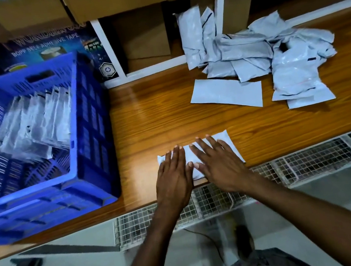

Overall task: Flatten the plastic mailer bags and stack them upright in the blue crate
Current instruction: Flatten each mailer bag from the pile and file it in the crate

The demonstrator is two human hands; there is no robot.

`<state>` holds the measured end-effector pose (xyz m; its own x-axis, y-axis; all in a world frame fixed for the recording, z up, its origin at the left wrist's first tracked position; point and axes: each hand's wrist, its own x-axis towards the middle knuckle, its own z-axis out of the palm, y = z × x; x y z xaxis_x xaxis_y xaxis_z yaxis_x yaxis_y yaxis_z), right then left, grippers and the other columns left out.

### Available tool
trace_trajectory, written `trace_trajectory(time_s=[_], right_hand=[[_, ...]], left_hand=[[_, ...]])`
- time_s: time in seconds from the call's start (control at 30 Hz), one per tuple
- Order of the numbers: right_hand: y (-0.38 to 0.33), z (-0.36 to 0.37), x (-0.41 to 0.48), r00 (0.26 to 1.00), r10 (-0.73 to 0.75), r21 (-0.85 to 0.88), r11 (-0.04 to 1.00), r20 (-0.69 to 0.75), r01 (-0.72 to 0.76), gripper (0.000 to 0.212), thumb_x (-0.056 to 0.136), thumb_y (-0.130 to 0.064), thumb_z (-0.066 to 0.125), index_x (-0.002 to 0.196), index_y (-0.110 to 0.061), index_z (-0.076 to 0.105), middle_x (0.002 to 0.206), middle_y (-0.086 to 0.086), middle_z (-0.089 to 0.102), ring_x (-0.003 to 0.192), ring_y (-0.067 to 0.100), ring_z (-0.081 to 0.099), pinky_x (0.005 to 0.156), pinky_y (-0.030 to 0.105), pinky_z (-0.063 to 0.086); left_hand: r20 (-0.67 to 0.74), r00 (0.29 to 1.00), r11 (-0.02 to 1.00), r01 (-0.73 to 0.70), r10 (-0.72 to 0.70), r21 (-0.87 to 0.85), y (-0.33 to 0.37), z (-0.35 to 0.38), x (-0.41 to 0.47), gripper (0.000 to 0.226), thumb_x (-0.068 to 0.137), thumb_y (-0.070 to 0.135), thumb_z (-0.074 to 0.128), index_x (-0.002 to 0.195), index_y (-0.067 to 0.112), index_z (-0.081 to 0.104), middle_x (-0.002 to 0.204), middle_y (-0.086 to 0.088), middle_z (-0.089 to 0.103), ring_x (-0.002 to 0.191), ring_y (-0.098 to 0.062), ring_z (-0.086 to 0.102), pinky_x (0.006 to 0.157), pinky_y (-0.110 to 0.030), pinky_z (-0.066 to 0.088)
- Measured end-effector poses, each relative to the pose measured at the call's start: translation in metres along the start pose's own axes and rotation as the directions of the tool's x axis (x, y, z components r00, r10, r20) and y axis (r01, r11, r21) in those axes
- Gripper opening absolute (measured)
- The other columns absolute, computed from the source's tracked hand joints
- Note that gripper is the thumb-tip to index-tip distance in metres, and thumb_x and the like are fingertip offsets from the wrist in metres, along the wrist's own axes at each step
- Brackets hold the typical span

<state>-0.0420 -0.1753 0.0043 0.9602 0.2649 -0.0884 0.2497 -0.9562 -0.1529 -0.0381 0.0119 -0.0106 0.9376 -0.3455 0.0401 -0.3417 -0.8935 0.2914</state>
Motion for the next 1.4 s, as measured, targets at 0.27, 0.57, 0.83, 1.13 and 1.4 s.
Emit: trace_trajectory(time_s=[0.27, 0.57, 0.83, 1.13, 1.4], right_hand=[[0.033, 0.004, 0.007, 0.999, 0.022, 0.050, 0.998, 0.029, -0.023, 0.078, 0.098, -0.076, 0.010, 0.161, -0.035, -0.008, 0.169, 0.000, -0.017, 0.154, 0.017, -0.020, 0.126, 0.046, -0.005], [0.031, -0.017, 0.002, 0.976, 0.108, -0.058, 0.993, 0.187, -0.099, 0.094, 0.088, -0.085, -0.002, 0.160, -0.026, -0.015, 0.167, 0.007, -0.023, 0.153, 0.021, -0.025, 0.122, 0.054, -0.012], [-0.001, -0.019, -0.014, 0.969, -0.123, -0.075, 0.987, 0.215, 0.142, 0.105, 0.080, -0.095, 0.022, 0.156, -0.038, -0.023, 0.167, 0.004, -0.023, 0.155, 0.021, -0.018, 0.125, 0.052, -0.002], [-0.031, -0.016, -0.084, 0.996, -0.027, -0.085, 0.996, -0.090, 0.020, 0.080, 0.087, -0.022, 0.063, 0.158, -0.026, 0.026, 0.155, 0.007, 0.041, 0.132, 0.030, 0.044, 0.098, 0.046, 0.041], [-0.091, -0.078, -0.095, 0.905, 0.000, 0.102, 0.994, -0.425, 0.048, 0.074, 0.086, -0.013, 0.062, 0.155, -0.021, 0.035, 0.145, 0.007, 0.051, 0.121, 0.031, 0.050, 0.088, 0.045, 0.047]], left_hand=[[-0.065, 0.997, 0.999, 0.046, -0.045, 0.018, -0.011, 0.011, 0.001, 0.068, 0.107, 0.060, 0.017, 0.164, 0.023, 0.021, 0.170, 0.002, 0.017, 0.158, -0.017, 0.015, 0.126, -0.036, 0.014], [0.059, 0.998, 0.942, -0.009, 0.031, -0.335, -0.035, -0.013, -0.007, 0.068, 0.109, 0.055, 0.031, 0.165, 0.025, 0.008, 0.171, 0.011, -0.009, 0.157, -0.005, -0.008, 0.129, -0.037, 0.008], [-0.190, 0.978, 0.914, -0.002, -0.082, -0.405, -0.050, -0.014, -0.059, 0.046, 0.109, 0.038, 0.040, 0.147, 0.015, 0.049, 0.159, -0.004, 0.036, 0.144, -0.020, 0.039, 0.118, -0.032, 0.035], [-0.472, 0.868, 0.945, -0.014, -0.150, -0.326, -0.024, -0.074, -0.105, 0.030, 0.104, 0.021, 0.057, 0.134, 0.022, 0.061, 0.130, 0.002, 0.063, 0.113, -0.019, 0.062, 0.086, -0.031, 0.048], [-0.651, 0.674, 0.886, 0.011, -0.349, -0.464, -0.025, -0.145, -0.143, 0.019, 0.103, 0.023, 0.059, 0.119, 0.029, 0.067, 0.105, 0.011, 0.071, 0.088, -0.013, 0.069, 0.072, -0.044, 0.057]])
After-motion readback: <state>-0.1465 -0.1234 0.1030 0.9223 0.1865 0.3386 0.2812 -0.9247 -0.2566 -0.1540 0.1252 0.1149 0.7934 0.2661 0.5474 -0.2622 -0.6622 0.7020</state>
